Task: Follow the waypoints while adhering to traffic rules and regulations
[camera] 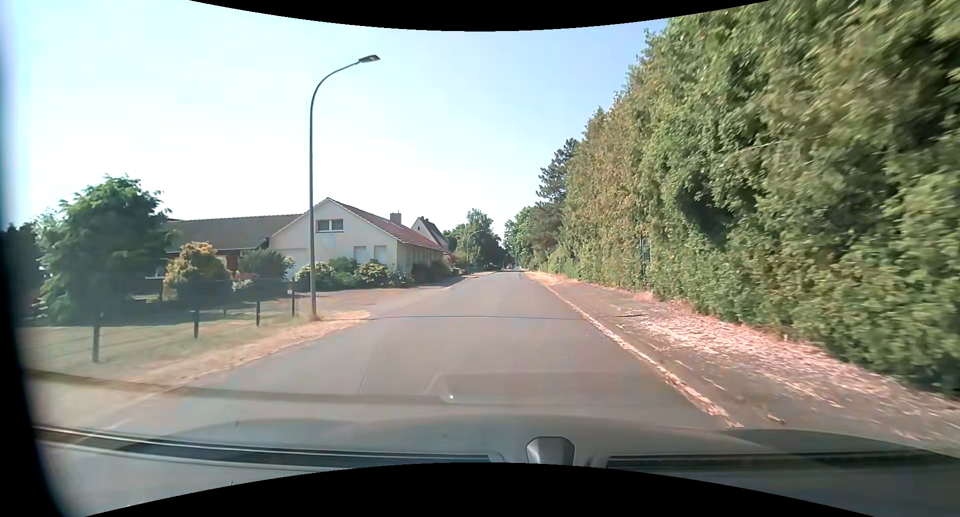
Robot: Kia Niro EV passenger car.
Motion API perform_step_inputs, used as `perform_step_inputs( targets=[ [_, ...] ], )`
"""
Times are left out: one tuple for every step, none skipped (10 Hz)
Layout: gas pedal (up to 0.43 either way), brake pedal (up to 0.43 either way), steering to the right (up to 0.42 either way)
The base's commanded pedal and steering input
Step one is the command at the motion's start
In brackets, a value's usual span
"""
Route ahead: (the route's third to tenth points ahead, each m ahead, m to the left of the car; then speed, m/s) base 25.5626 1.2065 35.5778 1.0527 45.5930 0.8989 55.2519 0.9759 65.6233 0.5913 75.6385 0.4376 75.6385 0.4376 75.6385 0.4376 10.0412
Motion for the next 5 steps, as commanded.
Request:
perform_step_inputs(
  targets=[
    [0.24, 0.006, -0.001],
    [0.24, 0.006, 0.0],
    [0.22, 0.006, 0.001],
    [0.209, 0.006, 0.001],
    [0.197, 0.006, 0.0]
  ],
)
